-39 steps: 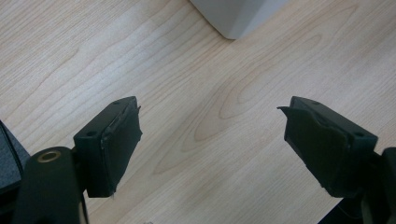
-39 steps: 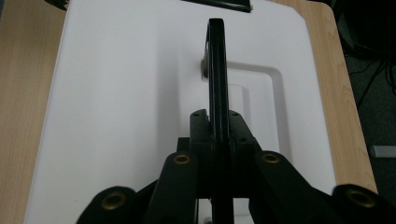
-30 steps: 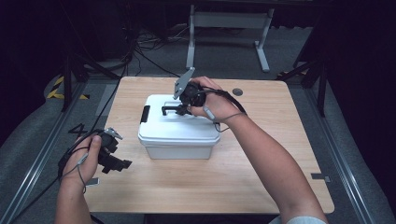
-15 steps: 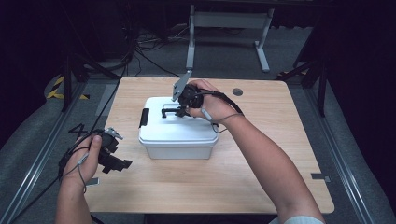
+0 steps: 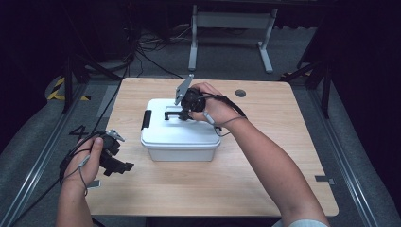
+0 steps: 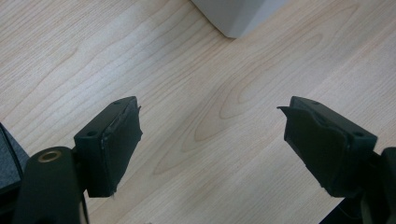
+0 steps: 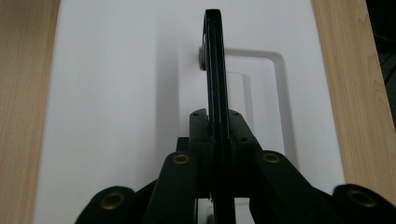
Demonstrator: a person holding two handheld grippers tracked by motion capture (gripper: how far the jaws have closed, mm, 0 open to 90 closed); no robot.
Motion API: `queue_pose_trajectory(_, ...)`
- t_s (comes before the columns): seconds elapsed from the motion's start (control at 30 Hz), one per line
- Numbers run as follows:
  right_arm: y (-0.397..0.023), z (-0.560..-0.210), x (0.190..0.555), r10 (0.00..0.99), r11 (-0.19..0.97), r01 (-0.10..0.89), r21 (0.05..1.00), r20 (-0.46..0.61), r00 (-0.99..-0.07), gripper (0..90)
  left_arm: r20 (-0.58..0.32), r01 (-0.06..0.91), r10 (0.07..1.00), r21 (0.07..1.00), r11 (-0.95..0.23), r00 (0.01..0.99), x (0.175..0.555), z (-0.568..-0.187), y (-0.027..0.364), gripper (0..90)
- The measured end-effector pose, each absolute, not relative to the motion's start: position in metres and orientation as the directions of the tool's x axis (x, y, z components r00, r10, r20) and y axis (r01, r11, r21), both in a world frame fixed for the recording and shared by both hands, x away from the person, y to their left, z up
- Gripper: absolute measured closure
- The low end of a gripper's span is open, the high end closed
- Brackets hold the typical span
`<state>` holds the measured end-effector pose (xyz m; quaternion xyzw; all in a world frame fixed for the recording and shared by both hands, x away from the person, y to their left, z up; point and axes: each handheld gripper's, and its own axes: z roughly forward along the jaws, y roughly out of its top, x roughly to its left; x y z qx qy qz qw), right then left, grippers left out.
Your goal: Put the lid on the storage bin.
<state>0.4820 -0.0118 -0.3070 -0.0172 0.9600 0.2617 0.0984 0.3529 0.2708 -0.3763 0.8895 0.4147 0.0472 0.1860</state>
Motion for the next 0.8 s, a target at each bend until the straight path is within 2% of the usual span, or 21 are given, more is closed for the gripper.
queue_pose_trajectory(0.13, -0.012, -0.306, 0.479, 0.018, 0.870, -0.085, 0.485, -0.205, -0.979, 79.1, -0.070, 0.724, 0.760, 0.369, -0.582, 0.647, 0.354, -0.377, 0.271, 19.3)
queue_pose_trajectory(0.3, -0.014, -0.302, 0.475, 0.039, 0.842, -0.057, 0.536, -0.165, -0.986, 57.5, -0.071, 0.725, 0.759, 0.365, -0.584, 0.648, 0.354, -0.378, 0.271, 19.3)
queue_pose_trajectory(0.37, -0.015, -0.301, 0.473, 0.050, 0.835, -0.046, 0.549, -0.158, -0.986, 53.9, -0.076, 0.726, 0.759, 0.367, -0.582, 0.647, 0.354, -0.378, 0.272, 19.3)
queue_pose_trajectory(0.57, -0.019, -0.292, 0.464, 0.058, 0.814, -0.057, 0.578, -0.180, -0.982, 49.7, -0.071, 0.723, 0.757, 0.368, -0.585, 0.649, 0.353, -0.378, 0.272, 19.3)
queue_pose_trajectory(0.7, -0.025, -0.284, 0.458, 0.095, 0.800, -0.027, 0.600, -0.170, -0.981, 43.6, -0.075, 0.726, 0.761, 0.373, -0.578, 0.645, 0.353, -0.378, 0.272, 19.3)
queue_pose_trajectory(0.8, -0.031, -0.278, 0.453, 0.131, 0.795, -0.002, 0.607, -0.174, -0.976, 42.9, -0.070, 0.721, 0.758, 0.375, -0.583, 0.649, 0.353, -0.377, 0.274, 19.3)
